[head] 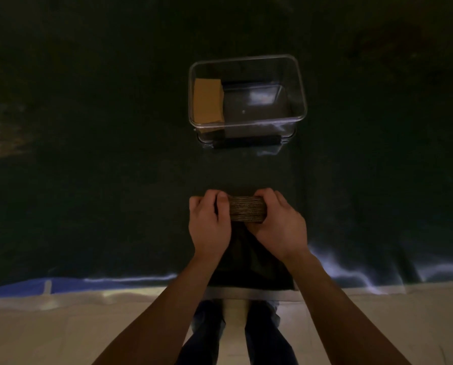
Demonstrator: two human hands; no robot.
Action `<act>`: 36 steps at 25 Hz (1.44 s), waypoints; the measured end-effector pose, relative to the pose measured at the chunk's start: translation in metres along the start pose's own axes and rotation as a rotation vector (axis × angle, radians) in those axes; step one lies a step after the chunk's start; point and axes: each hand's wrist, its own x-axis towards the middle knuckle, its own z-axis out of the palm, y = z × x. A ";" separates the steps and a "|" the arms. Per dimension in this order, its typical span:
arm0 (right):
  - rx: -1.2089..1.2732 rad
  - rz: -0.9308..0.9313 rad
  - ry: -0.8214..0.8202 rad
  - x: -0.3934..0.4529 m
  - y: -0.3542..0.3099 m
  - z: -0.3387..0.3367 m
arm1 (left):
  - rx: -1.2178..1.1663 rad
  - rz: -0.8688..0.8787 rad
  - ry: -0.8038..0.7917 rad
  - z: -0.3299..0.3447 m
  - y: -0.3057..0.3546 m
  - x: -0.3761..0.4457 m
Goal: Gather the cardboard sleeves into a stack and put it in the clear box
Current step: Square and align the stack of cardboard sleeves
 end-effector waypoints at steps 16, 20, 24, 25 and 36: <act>0.215 0.069 -0.165 0.002 0.010 -0.013 | 0.297 0.210 -0.755 -0.046 -0.020 0.050; 0.048 0.099 -0.187 0.002 0.015 -0.019 | 0.197 0.120 -0.818 -0.046 -0.020 0.050; 0.045 0.126 -0.236 0.005 0.012 -0.019 | 0.207 0.094 -0.805 -0.040 -0.015 0.046; 0.055 0.130 -0.223 0.004 0.011 -0.020 | 0.210 0.089 -0.800 -0.040 -0.014 0.045; -0.067 0.018 -0.083 0.002 0.008 -0.013 | 0.186 0.067 -0.754 -0.045 -0.022 0.040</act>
